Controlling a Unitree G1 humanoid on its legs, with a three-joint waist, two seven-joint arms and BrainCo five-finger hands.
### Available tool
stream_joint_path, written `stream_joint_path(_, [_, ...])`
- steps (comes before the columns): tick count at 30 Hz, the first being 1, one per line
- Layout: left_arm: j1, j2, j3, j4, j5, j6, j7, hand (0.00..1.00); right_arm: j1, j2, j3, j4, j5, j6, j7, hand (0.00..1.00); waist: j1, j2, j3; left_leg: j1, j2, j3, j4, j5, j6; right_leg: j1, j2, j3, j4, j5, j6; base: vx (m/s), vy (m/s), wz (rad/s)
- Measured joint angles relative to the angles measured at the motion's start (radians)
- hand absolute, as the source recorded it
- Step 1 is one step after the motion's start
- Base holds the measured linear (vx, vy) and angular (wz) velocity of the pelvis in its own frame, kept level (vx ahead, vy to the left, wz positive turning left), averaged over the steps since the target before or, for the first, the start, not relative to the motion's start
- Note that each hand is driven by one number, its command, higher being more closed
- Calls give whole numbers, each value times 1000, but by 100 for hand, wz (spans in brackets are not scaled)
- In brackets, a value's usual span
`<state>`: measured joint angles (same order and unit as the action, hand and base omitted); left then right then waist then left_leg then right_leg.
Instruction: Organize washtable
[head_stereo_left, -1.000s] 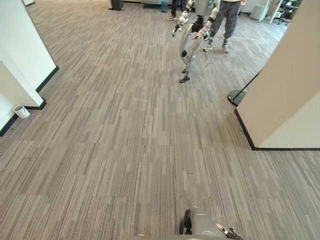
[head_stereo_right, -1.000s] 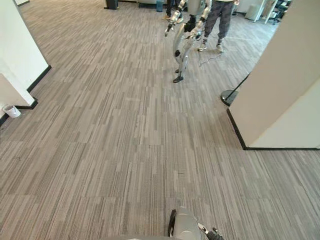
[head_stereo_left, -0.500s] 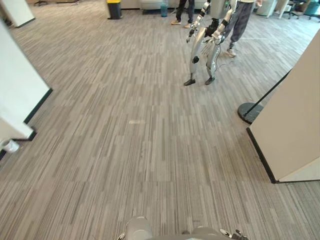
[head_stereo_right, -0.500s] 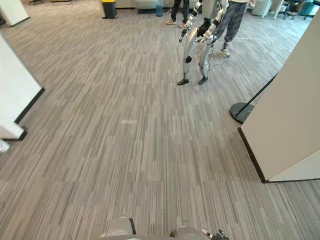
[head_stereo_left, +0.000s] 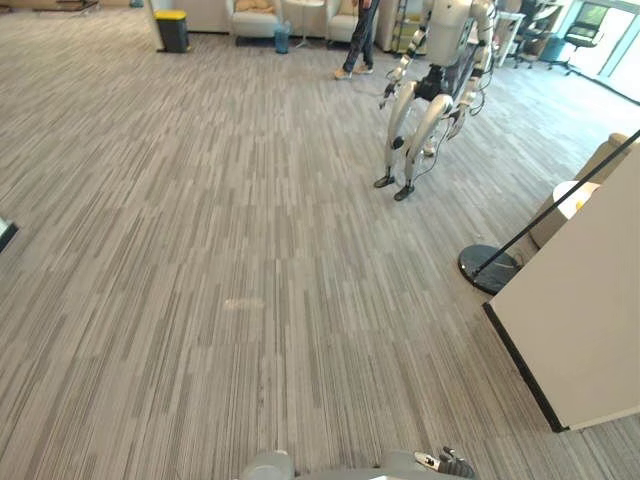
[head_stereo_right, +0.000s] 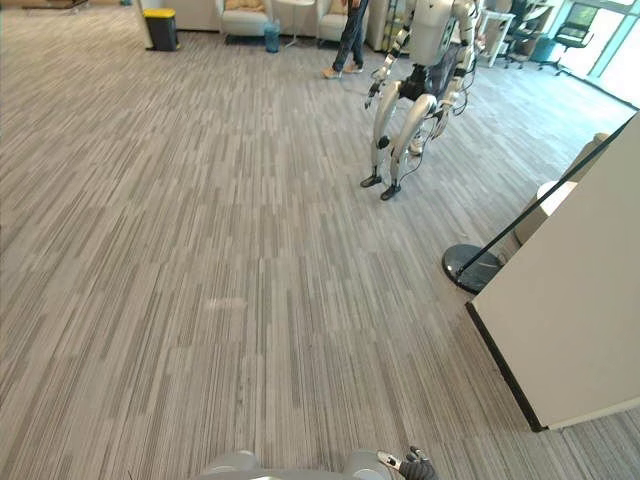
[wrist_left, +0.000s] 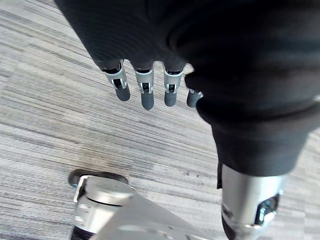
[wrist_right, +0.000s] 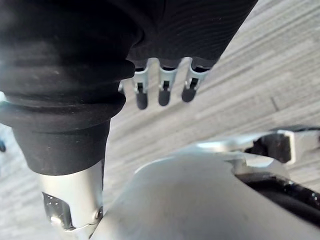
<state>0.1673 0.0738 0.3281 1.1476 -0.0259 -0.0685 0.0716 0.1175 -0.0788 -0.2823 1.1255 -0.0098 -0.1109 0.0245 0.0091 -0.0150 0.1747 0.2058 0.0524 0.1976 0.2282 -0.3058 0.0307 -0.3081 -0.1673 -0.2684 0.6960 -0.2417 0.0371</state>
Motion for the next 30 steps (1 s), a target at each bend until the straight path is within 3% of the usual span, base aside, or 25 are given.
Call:
stream_joint_path(1, [-10,-9,-7,-4,1,-3,2,0,16,-5,-8,-15,0,5,-1,0,1,20,-1,23,18,8,-25,-8,-13,-10,13,-46,-223,56,-1,396,-28,7])
stream_joint_path(2, [-14,-9,-6,-5,1,-7,2,0,23,0,-19,-13,0,6,-1,0,-2,20,3,49,19,5,-40,-16,-27,-13,22,-44,-353,105,8,638,-93,24])
stream_joint_path(3, [-15,-13,-2,-13,1,-8,4,0,30,7,-29,-18,1,11,-2,0,-11,21,5,89,28,0,-41,-37,-58,-14,27,-4,-416,151,-7,587,-127,35])
stream_joint_path(4, [-11,-17,1,-18,1,-8,5,0,37,8,-30,-25,1,12,-3,0,-19,22,5,105,36,-4,-29,-47,-72,-10,32,10,-388,198,-20,795,-266,41])
stream_joint_path(5, [-5,-23,34,-20,2,-9,5,0,48,20,-28,-39,-1,22,-2,0,-25,7,-4,98,53,-12,78,-45,-75,-10,44,50,-309,246,-56,809,-312,33])
stream_joint_path(6, [-6,-49,64,-21,2,-9,7,0,60,4,-31,-53,-1,23,0,0,-27,44,-13,20,108,-31,306,-21,-90,1,66,40,-246,207,-60,804,-313,19])
stream_joint_path(7, [-8,-67,85,-23,2,-9,6,0,66,-6,-31,-57,0,23,-1,0,-23,65,-16,-22,140,-37,415,15,-88,16,83,31,-235,182,-71,645,-240,-2])
stream_joint_path(8, [-4,-95,142,-35,1,-8,7,0,68,-20,-32,-70,0,26,-1,0,-21,89,-13,-111,200,-52,621,160,-82,57,119,23,-231,137,-88,516,-167,-16])
stream_joint_path(9, [0,-105,164,-39,0,-7,7,0,70,-22,-30,-76,0,28,-3,0,-21,93,-12,-149,231,-50,702,261,-81,82,136,23,-237,120,-98,623,-194,-25])
stream_joint_path(10, [7,-110,185,-43,0,-7,6,0,69,-23,-30,-79,0,30,-5,0,-18,97,-10,-211,292,-23,850,259,-68,144,169,30,-266,94,-109,485,-142,-25])
stream_joint_path(11, [10,-108,187,-43,0,-7,4,0,69,-22,-30,-77,0,31,-6,0,-17,93,-7,-239,309,-10,899,238,-51,179,180,36,-288,87,-113,578,-147,-39])
stream_joint_path(12, [10,-100,184,-44,-1,-8,4,0,59,-15,-31,-59,0,30,-9,0,-6,73,-1,-288,308,3,933,191,-64,247,185,56,-337,85,-117,546,-104,-44])
stream_joint_path(13, [10,-96,174,-61,-1,-9,4,0,53,-8,-32,-45,0,31,-10,0,8,53,5,-333,286,24,899,150,-71,317,183,77,-395,86,-115,532,-89,-40])
stream_joint_path(14, [11,-89,162,-63,-1,-10,4,0,50,-7,-32,-42,0,32,-12,0,9,49,5,-357,274,26,858,128,-78,347,182,80,-423,88,-112,482,-48,-26])
stream_joint_path(16, [14,-85,100,-83,-1,-20,8,0,37,-6,-32,-42,-1,31,-22,0,9,47,4,-415,230,36,591,96,-91,407,177,93,-492,81,-92,427,43,-22])
stream_joint_path(17, [10,-77,77,-84,-1,-25,15,0,32,-5,-32,-42,0,30,-24,0,9,44,3,-425,193,28,380,101,-95,422,165,107,-501,67,-71,354,110,-27])
stream_joint_path(18, [10,-73,61,-85,-1,-27,19,0,32,-5,-32,-43,0,28,-25,0,8,45,1,-422,171,13,269,111,-99,430,160,114,-504,59,-61,365,163,-38])
stream_joint_path(19, [11,-70,28,-85,-2,-28,27,0,35,-11,-30,-44,0,23,-26,0,12,52,-5,-415,137,-21,119,203,-96,433,154,133,-490,30,-35,378,220,-49])
stream_joint_path(20, [12,-55,12,-83,-2,-29,27,0,34,-4,-29,-44,0,21,-33,0,22,36,-9,-400,103,-30,126,243,-58,433,128,161,-457,-6,-11,471,273,-41])
stream_joint_path(22, [3,-18,-31,-80,-3,-31,38,0,37,17,-21,-42,0,16,-42,0,12,-4,-28,-381,65,5,118,194,-36,390,74,165,-331,-31,21,472,235,-24])
stream_joint_path(24, [8,8,-83,-77,-10,-39,41,0,35,24,-16,-40,4,6,-42,0,11,-12,-24,-290,41,41,73,172,-12,268,10,159,-32,10,72,381,195,-29])
stream_joint_path(25, [10,14,-95,-77,-10,-39,40,0,35,26,-15,-40,5,3,-43,0,5,-12,-24,-263,37,44,60,170,-8,260,-6,154,-3,0,62,315,135,-10])
stream_joint_path(28, [-1,29,-135,-78,-10,-53,36,0,38,27,-10,-42,5,-1,-43,0,5,-13,-32,-172,42,45,-12,162,-4,217,-36,73,-55,-28,61,226,76,10])
stream_joint_path(30, [-5,31,-138,-78,-12,-61,36,0,43,30,-11,-50,10,-5,-43,0,3,-16,-37,-158,46,21,-16,153,-19,199,-35,80,-248,13,57,254,2,36])
